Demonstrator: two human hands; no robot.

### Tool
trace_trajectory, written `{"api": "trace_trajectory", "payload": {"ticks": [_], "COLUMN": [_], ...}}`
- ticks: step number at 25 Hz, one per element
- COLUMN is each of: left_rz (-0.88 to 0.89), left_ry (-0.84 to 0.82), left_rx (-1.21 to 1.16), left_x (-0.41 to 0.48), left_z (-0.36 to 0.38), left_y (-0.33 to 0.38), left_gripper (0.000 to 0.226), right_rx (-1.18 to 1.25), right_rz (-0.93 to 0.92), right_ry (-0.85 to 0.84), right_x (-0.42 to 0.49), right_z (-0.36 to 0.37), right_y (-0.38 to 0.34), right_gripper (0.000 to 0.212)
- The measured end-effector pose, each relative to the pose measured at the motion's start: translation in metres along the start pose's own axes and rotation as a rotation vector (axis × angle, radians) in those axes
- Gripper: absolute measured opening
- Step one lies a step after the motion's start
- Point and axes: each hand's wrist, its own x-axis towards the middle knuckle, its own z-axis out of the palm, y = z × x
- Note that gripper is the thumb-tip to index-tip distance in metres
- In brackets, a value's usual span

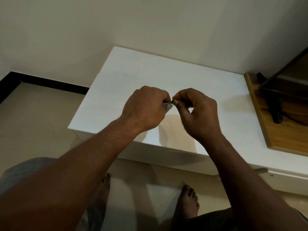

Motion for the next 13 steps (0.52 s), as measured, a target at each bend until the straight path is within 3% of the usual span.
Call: {"api": "trace_trajectory", "payload": {"ticks": [13], "left_rz": [0.012], "left_ry": [0.001], "left_rx": [-0.014], "left_x": [0.0019], "left_z": [-0.0026], "left_y": [-0.0018], "left_gripper": [0.017], "right_rx": [0.053], "right_rz": [0.057], "right_ry": [0.006], "right_x": [-0.0001], "right_z": [-0.0003], "right_y": [-0.001], "right_gripper": [0.007]}}
